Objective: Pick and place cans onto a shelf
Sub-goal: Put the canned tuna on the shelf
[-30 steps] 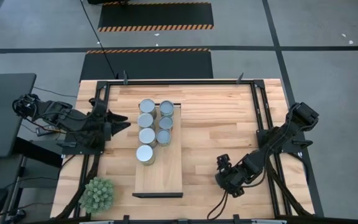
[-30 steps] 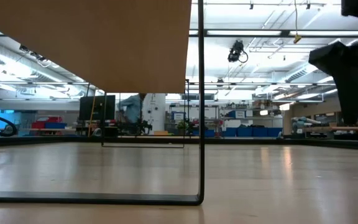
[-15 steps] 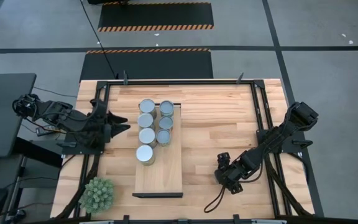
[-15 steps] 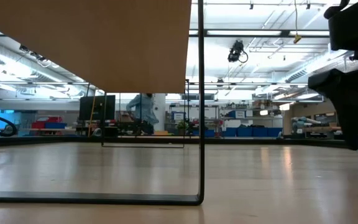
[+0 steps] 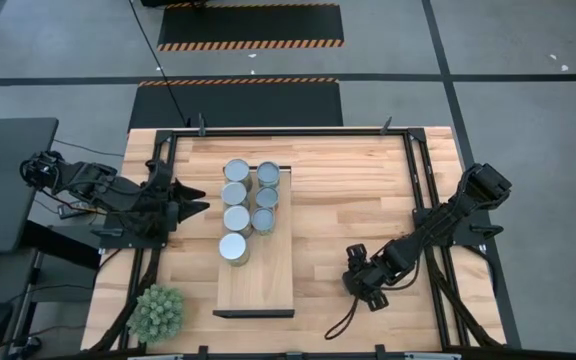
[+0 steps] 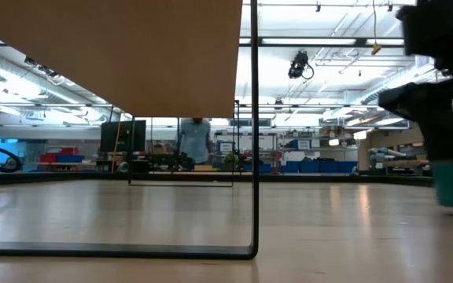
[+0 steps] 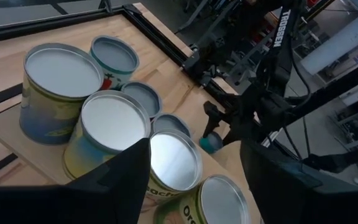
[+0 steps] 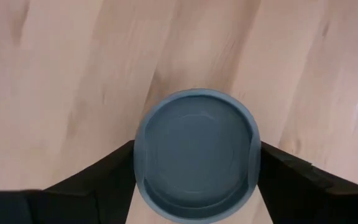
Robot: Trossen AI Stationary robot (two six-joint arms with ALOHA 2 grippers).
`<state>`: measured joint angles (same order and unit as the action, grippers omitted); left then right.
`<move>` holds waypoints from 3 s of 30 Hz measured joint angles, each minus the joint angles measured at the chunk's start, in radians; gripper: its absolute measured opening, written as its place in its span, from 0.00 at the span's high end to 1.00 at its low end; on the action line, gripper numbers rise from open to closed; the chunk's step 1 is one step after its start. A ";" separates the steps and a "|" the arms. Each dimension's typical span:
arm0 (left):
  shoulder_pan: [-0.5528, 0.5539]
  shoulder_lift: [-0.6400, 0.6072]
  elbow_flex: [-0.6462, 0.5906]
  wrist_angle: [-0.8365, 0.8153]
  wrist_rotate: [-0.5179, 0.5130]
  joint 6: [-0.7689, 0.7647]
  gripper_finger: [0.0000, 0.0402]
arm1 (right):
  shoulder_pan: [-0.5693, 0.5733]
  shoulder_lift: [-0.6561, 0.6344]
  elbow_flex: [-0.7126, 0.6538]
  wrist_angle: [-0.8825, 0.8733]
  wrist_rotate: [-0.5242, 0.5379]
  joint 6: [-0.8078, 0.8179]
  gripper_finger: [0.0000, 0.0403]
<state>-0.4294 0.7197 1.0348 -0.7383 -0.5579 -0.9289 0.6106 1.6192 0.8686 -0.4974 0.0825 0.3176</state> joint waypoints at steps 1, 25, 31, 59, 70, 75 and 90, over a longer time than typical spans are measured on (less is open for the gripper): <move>0.000 0.000 0.000 0.000 0.000 0.003 0.37 | -0.007 0.000 0.010 0.000 0.000 0.000 0.28; 0.000 0.000 0.000 0.000 0.006 0.077 0.37 | -0.265 0.000 0.509 -0.319 0.047 0.038 0.28; 0.000 0.000 0.000 0.000 0.006 0.077 0.37 | -0.286 0.000 0.556 -0.315 0.044 0.022 0.28; 0.000 0.000 0.000 0.004 0.006 0.076 0.37 | -0.342 0.071 0.543 0.185 0.054 -0.146 0.28; 0.000 0.000 0.000 0.007 0.005 0.076 0.37 | -0.329 0.129 0.542 0.237 0.055 -0.153 0.28; 0.000 0.000 0.000 0.007 0.005 0.076 0.37 | -0.329 0.131 0.543 0.252 0.054 -0.153 0.28; 0.000 0.000 0.000 0.008 0.005 0.070 0.37 | -0.324 0.116 0.543 0.217 0.055 -0.108 0.28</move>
<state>-0.4297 0.7197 1.0348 -0.7300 -0.5526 -0.8585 0.2867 1.7351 1.4120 -0.2805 0.1372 0.2093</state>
